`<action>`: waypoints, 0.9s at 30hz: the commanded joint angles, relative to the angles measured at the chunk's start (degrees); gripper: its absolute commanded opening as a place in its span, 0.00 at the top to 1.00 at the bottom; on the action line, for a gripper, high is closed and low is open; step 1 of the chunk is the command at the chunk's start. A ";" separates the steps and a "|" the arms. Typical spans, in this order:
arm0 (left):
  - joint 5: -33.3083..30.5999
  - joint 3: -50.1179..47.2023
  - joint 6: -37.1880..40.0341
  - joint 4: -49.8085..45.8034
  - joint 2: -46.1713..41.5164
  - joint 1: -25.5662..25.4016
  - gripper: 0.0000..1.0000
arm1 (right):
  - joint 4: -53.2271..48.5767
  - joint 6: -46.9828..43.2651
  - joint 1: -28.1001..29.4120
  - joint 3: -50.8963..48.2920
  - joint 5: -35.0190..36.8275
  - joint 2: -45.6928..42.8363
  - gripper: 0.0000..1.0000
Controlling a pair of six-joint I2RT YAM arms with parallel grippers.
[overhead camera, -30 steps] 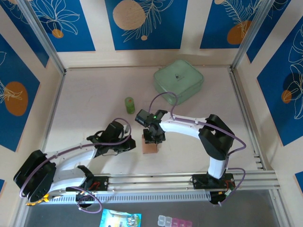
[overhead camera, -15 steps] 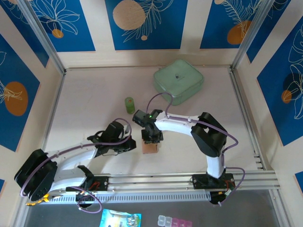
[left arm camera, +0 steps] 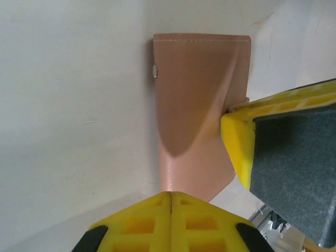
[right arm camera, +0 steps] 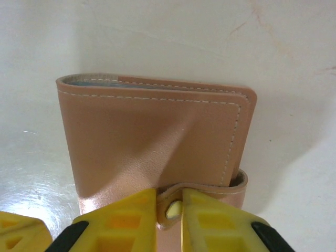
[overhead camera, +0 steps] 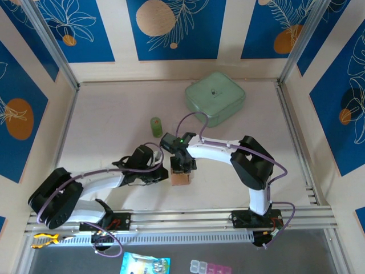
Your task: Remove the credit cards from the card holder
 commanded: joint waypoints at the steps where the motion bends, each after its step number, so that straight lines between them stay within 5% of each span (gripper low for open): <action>1: 1.57 2.63 -0.59 2.11 1.32 -0.46 1.00 | 2.26 0.24 0.12 -2.17 -3.33 -0.38 0.85; 8: 2.33 4.73 -1.64 4.26 5.26 -1.50 1.00 | 3.19 0.28 -0.33 -3.68 -3.22 -2.92 0.88; 16: 1.57 7.28 -2.41 4.28 7.99 -2.63 1.00 | -1.37 -0.11 -0.79 -3.24 2.05 -7.56 0.78; 27: 0.77 7.39 -2.57 2.24 7.83 -2.62 1.00 | -0.98 -0.06 -3.07 -8.56 3.13 -11.28 0.77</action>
